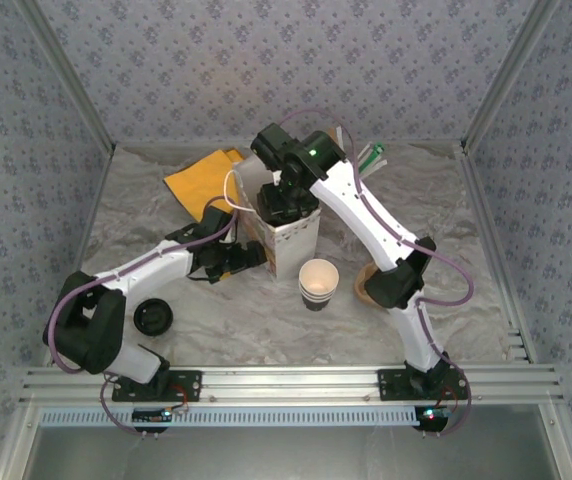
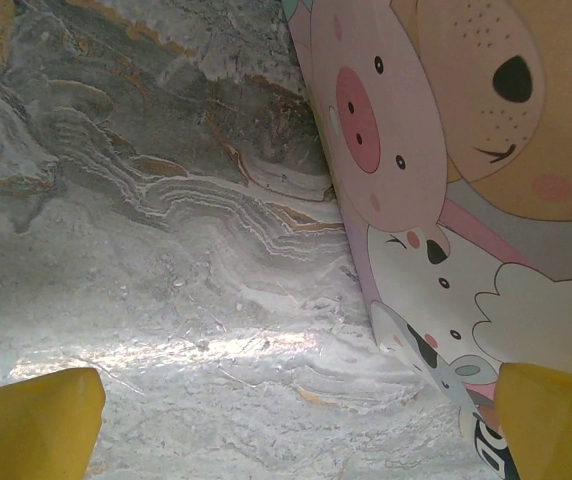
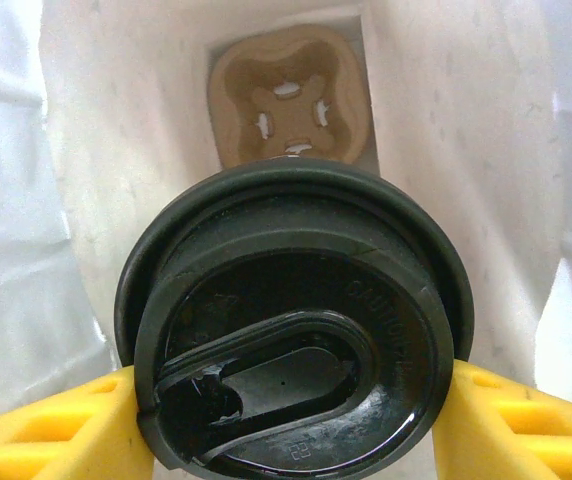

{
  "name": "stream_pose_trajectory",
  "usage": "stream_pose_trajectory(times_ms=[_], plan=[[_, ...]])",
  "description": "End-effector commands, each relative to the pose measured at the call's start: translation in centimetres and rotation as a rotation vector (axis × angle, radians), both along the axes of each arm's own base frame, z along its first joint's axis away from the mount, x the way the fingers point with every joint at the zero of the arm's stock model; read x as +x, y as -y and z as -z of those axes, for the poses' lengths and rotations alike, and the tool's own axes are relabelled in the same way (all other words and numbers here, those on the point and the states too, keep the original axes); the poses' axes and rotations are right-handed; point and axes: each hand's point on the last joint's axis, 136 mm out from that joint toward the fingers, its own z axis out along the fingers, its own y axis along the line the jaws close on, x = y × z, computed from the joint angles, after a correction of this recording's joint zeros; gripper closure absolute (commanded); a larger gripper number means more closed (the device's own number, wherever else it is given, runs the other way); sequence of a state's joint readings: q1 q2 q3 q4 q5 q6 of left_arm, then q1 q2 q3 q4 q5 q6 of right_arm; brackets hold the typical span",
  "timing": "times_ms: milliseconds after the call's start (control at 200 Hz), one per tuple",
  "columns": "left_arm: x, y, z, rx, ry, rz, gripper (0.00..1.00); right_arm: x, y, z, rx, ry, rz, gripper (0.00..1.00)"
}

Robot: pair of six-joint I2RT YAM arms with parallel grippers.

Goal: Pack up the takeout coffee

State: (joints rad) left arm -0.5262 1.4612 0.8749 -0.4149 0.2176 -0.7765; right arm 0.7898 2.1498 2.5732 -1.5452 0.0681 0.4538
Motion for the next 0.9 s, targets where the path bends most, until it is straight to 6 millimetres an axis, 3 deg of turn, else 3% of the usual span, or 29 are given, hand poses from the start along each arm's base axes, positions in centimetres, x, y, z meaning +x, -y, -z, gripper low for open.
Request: stream_pose_trajectory(times_ms=[0, 320, 430, 630, 895], plan=[[0.4, 0.3, -0.9, -0.008, 0.021, -0.002, 0.00, -0.1, 1.3, 0.1, -0.039, -0.009, -0.011, 0.36], [0.5, -5.0, -1.4, 0.018, 0.039, -0.123, 0.00, 0.1, 1.4, 1.1, -0.065, -0.026, -0.018, 0.36], [1.0, -5.8, -0.4, 0.039, 0.019, -0.145, 0.00, 0.2, 1.5, 1.3, -0.072, -0.030, -0.024, 0.36], [2.0, -4.7, 2.1, 0.052, -0.033, -0.118, 0.00, 0.0, 1.8, 1.6, -0.085, -0.045, -0.030, 0.35], [2.2, -1.5, 2.4, 0.040, -0.022, -0.049, 0.00, -0.7, 2.9, 1.6, -0.103, -0.066, -0.028, 0.35]])
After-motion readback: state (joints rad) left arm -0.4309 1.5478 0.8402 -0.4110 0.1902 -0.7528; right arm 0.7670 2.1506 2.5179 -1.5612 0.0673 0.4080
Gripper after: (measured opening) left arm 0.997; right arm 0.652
